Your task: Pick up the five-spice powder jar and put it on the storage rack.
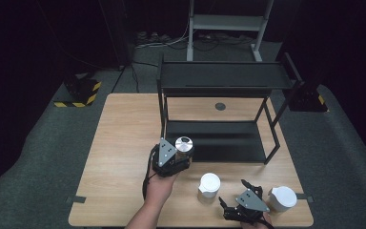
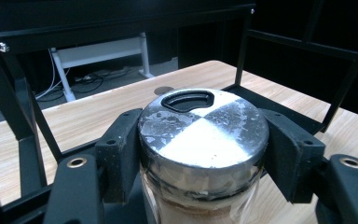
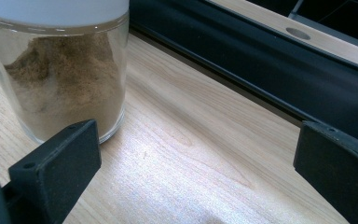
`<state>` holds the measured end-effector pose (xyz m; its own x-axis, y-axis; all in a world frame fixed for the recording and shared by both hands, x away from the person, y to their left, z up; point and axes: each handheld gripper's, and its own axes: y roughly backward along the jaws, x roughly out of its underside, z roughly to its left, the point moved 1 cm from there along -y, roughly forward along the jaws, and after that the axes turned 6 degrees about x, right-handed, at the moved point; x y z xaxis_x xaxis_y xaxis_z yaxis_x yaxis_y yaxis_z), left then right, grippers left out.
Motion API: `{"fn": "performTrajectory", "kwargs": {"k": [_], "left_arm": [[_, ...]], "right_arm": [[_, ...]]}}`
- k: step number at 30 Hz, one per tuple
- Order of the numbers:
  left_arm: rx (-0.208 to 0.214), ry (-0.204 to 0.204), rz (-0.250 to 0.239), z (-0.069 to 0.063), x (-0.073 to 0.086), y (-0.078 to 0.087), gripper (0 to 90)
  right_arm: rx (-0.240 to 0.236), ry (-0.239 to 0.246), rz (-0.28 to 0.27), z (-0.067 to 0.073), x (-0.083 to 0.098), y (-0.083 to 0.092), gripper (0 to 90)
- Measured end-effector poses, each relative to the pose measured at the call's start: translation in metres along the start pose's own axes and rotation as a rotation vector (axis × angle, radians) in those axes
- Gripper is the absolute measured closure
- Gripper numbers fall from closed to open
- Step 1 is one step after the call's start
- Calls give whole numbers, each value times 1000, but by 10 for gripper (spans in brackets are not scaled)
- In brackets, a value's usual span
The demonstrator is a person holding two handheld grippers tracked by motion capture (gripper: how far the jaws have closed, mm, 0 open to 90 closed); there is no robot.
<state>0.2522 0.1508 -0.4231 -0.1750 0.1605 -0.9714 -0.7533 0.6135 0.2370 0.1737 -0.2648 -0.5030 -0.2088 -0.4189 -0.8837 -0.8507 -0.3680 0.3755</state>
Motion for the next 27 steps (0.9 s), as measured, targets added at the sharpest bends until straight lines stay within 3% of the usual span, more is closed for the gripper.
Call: {"fn": "performTrajectory", "kwargs": {"k": [8,27], "left_arm": [[-7,-10,17,0,-4,-12,348],[-28,8,59,5,-4,-40,348]], "right_arm": [[-1,0,0,0,0,0,1],[-5,-6,-4,-2,1,0,1]]}}
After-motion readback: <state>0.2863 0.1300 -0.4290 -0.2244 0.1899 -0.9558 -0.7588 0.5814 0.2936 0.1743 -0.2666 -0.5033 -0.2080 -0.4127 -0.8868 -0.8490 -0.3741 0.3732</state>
